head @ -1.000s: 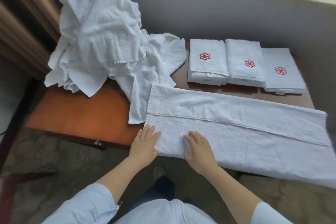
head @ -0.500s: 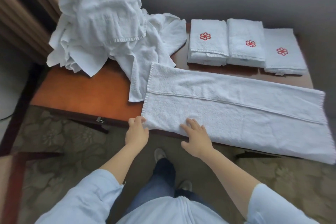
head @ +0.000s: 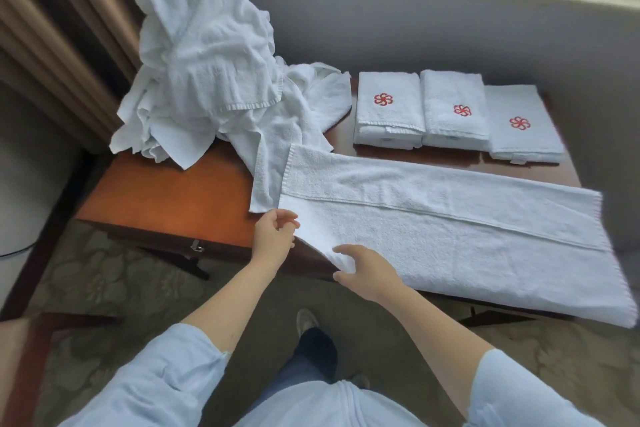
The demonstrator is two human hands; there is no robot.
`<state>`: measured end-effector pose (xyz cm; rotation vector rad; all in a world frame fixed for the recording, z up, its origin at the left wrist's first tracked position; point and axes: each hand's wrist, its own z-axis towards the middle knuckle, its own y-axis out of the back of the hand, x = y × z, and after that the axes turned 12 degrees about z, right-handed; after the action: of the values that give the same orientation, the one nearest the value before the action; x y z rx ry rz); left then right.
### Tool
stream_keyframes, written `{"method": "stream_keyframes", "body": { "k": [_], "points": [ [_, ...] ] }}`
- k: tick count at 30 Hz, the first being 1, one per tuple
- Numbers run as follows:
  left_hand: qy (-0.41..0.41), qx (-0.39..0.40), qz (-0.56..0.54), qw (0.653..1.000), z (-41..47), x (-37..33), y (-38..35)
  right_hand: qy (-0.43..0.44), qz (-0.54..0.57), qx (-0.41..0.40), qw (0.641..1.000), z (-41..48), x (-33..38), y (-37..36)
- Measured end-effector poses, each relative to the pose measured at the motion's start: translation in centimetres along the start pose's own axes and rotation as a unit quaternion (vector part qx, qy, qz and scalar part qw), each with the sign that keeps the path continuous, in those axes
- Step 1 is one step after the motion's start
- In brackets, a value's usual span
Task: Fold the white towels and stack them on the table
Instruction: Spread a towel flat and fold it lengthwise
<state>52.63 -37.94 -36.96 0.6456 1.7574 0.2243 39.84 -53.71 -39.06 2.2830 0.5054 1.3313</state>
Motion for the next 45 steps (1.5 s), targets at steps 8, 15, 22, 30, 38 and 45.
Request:
{"method": "stream_keyframes", "body": {
  "k": [8,15,22,30,38,45],
  "points": [
    [0.047,-0.046,-0.060,0.996,-0.4,-2.9,0.3,0.009,-0.050,-0.081,0.995,-0.4,0.2,-0.1],
    [0.039,-0.084,0.010,0.996,-0.5,-3.3,1.1,-0.011,-0.247,-0.134,0.960,-1.2,-0.7,1.1],
    [-0.016,-0.069,0.141,0.988,-0.4,-2.9,0.9,-0.015,-0.169,-0.214,0.962,-1.3,-2.4,3.8],
    [-0.132,0.021,0.409,0.903,2.4,-3.2,0.2,0.020,-0.140,-0.248,0.959,1.8,-1.6,7.6],
    [-0.209,0.061,0.460,0.861,10.0,-6.4,-1.7,0.023,-0.151,-0.283,0.947,8.8,-1.2,12.4],
    [-0.211,0.018,0.481,0.851,16.5,-7.6,-2.9,0.008,-0.140,-0.270,0.952,14.4,-1.1,14.2]
  ]
}}
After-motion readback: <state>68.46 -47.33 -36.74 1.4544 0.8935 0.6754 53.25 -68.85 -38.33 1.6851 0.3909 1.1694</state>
